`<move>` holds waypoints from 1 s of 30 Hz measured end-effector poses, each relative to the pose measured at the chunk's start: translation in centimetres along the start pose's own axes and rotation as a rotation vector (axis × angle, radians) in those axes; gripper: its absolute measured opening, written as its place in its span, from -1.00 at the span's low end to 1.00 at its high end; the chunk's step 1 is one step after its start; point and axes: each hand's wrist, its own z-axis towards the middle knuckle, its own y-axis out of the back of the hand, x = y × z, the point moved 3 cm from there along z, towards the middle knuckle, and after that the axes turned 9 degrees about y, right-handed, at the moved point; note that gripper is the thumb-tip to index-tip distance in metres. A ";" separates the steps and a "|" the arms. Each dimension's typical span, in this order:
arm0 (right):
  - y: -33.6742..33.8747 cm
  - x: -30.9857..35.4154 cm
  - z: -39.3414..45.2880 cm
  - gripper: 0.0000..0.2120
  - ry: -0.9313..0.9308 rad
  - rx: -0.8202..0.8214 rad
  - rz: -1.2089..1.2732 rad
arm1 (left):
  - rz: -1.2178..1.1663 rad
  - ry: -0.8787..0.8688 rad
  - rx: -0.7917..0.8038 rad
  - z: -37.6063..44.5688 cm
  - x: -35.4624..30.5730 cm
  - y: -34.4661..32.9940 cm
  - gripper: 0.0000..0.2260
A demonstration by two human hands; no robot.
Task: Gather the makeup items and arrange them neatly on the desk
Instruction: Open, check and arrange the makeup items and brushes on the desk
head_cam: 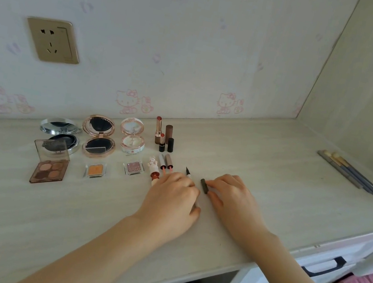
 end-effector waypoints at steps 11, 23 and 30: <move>-2.2 1.3 2.9 -0.88 0.034 0.045 0.034 | 0.081 0.078 0.029 1.6 1.8 0.5 -0.75; -1.7 1.5 3.0 -0.80 0.007 0.130 0.020 | 0.001 0.126 0.073 1.8 2.7 0.5 -0.73; 0.3 -0.1 1.6 -0.69 -0.057 0.167 0.000 | -0.107 0.098 0.013 2.2 2.3 0.8 -0.69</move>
